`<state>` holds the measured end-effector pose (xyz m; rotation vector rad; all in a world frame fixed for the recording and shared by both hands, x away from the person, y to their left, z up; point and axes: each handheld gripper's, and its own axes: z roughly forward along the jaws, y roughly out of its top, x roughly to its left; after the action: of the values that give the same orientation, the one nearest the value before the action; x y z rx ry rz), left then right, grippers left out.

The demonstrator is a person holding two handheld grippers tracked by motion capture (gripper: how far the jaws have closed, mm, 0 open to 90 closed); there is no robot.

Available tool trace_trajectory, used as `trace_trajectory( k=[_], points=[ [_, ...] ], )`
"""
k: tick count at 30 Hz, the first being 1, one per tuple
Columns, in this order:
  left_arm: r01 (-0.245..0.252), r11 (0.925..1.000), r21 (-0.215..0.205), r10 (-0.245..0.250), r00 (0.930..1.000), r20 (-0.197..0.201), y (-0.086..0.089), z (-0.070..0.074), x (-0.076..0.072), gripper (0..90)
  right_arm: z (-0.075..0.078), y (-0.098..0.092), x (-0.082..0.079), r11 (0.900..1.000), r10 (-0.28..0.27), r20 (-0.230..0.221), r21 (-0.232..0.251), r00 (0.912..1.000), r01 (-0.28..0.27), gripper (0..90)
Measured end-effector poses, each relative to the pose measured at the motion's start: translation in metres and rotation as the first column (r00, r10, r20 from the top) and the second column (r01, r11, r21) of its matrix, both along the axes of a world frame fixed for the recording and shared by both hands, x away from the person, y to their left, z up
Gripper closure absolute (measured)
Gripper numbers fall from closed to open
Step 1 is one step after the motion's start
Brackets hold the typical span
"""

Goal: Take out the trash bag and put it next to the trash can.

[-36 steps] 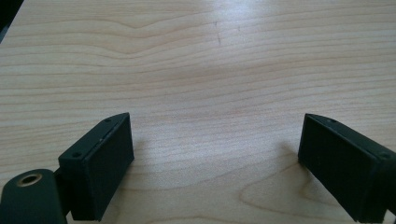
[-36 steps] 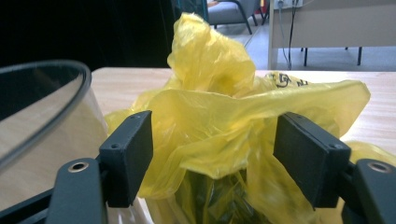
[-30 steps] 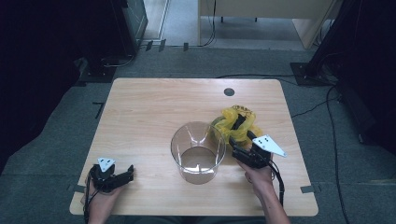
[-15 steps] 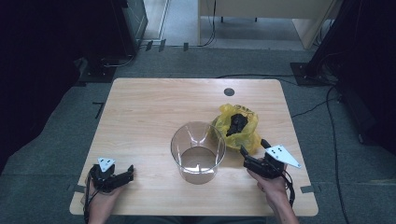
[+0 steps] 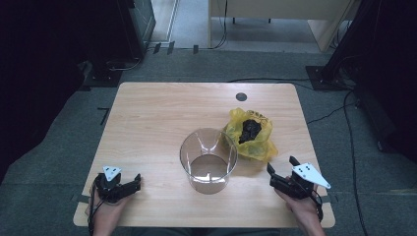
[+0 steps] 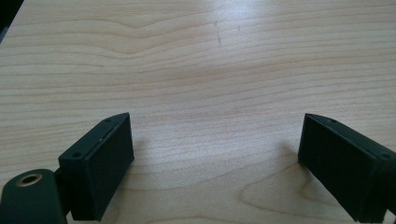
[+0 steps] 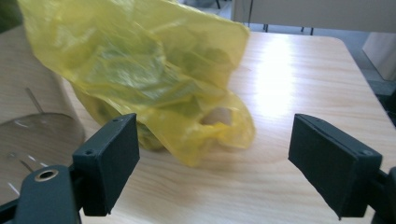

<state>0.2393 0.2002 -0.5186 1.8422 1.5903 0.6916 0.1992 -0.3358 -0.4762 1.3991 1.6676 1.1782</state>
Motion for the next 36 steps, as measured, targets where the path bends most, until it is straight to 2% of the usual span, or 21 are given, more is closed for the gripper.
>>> trace_trajectory(
  k=[6,20,26,31,36],
  points=[
    [0.0,1.0,0.0,0.0,1.0,0.0,0.0,0.0,0.0,9.6,-0.004,-0.016,-0.007,0.999,-0.032,-0.012,0.001,0.9994,0.032,16.4],
    [0.0,1.0,0.001,0.0,1.0,0.0,0.0,0.0,0.0,9.5,-0.017,-0.044,-0.021,0.995,-0.094,-0.058,-0.036,0.9939,0.092,16.4],
    [0.0,1.0,0.0,0.0,1.0,0.0,0.0,0.0,0.0,9.5,-0.022,-0.059,-0.026,0.99,-0.136,-0.087,-0.044,0.9869,0.132,16.5],
    [-0.002,1.0,0.0,0.002,1.0,0.0,0.0,0.0,0.0,9.5,-0.028,-0.069,-0.027,0.986,-0.167,-0.137,-0.038,0.9764,0.164,16.5],
    [-0.003,1.0,0.0,0.003,1.0,0.0,0.0,0.0,0.0,9.6,-0.034,-0.073,-0.023,0.988,-0.154,-0.206,-0.026,0.9664,0.151,17.3]
  ],
)
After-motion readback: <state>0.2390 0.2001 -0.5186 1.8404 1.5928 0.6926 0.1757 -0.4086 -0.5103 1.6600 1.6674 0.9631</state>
